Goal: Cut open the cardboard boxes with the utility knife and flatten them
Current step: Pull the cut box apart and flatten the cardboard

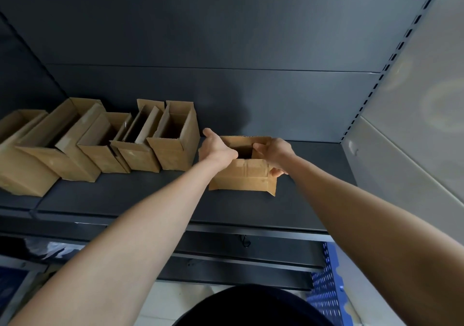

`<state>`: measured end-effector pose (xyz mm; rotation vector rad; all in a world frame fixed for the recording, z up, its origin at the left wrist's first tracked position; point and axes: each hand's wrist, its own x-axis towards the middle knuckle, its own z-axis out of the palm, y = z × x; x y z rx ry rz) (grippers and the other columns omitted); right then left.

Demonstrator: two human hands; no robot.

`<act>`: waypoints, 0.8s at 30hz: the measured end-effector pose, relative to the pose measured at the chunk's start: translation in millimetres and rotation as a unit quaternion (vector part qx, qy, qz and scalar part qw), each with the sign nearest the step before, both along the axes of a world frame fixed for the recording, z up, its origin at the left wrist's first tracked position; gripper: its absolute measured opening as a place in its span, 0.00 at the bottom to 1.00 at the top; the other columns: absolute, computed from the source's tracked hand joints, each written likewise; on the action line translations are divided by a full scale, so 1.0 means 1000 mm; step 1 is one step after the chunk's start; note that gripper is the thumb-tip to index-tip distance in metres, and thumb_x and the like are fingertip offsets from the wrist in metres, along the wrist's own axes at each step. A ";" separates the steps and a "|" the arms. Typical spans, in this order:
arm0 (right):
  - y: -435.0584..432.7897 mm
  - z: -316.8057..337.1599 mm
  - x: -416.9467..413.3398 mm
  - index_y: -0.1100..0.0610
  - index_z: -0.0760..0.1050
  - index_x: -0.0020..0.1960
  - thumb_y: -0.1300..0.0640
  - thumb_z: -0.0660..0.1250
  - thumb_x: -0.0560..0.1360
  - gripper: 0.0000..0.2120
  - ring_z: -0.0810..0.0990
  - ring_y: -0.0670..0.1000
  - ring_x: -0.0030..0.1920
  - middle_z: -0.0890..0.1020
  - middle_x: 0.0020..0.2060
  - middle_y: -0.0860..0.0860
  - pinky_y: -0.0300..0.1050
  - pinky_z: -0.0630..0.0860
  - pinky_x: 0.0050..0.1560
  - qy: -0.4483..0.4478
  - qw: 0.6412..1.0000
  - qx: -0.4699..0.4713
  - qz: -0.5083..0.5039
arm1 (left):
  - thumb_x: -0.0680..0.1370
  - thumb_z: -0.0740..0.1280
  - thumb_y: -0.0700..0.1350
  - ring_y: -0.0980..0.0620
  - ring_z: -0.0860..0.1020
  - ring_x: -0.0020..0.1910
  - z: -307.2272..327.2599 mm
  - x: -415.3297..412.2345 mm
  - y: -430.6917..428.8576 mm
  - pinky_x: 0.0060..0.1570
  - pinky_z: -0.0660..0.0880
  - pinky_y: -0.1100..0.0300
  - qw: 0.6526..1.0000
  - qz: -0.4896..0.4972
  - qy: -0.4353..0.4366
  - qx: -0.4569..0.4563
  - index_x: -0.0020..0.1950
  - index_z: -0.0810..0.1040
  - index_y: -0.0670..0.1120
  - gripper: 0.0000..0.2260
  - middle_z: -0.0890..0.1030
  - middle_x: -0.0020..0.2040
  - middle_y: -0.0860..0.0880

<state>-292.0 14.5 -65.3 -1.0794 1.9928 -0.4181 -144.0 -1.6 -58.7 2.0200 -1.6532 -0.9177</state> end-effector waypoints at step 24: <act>-0.002 -0.017 -0.036 0.58 0.73 0.55 0.49 0.65 0.78 0.13 0.82 0.63 0.49 0.80 0.52 0.58 0.57 0.82 0.48 -0.132 0.981 -0.010 -0.139 | 0.74 0.68 0.34 0.49 0.75 0.47 -0.007 0.024 -0.004 0.47 0.75 0.53 0.961 -0.275 0.017 0.001 0.42 0.75 0.48 0.09 0.75 0.44 0.50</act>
